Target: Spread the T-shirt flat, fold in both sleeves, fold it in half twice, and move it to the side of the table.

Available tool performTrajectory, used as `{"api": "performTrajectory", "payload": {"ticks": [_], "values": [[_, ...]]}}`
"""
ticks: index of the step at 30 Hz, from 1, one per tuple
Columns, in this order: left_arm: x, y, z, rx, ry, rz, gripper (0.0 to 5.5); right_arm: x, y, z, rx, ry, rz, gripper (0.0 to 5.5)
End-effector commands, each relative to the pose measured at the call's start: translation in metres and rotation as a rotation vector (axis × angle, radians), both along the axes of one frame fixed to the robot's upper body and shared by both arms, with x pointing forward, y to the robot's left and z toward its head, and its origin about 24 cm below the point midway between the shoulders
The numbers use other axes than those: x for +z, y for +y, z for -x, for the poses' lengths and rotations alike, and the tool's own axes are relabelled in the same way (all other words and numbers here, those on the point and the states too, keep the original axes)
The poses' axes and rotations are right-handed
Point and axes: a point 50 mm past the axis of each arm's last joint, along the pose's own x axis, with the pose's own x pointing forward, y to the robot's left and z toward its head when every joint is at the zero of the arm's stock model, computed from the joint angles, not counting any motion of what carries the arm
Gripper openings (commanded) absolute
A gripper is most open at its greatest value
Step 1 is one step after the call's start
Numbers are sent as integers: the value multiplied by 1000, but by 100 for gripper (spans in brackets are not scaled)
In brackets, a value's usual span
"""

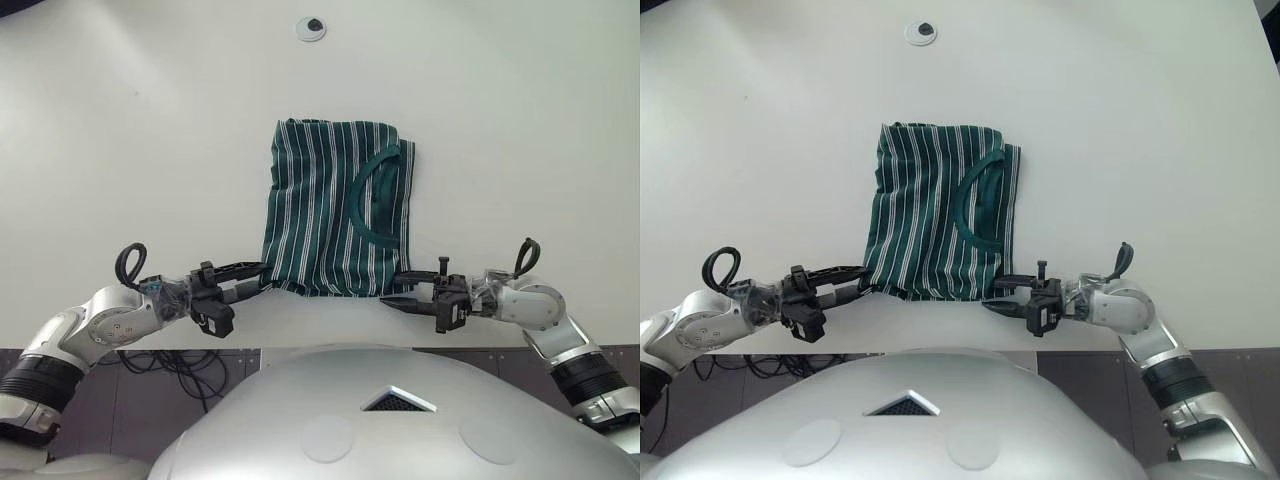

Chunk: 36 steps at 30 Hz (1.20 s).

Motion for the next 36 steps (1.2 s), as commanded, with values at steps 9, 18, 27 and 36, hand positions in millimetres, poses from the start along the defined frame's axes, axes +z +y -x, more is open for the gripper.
{"api": "performTrajectory", "payload": {"ticks": [9,18,27,36], "values": [[-17,-4,14,-54,105,-133,31,-5,-12,1,6,11,97,0],[-5,-10,16,-19,225,-55,9,7,-11,3,-13,142,15,0],[54,-9,14,58,757,149,5,49,-28,2,10,473,-82,0],[61,-18,14,46,788,257,5,59,-22,-3,9,454,-135,0]]}}
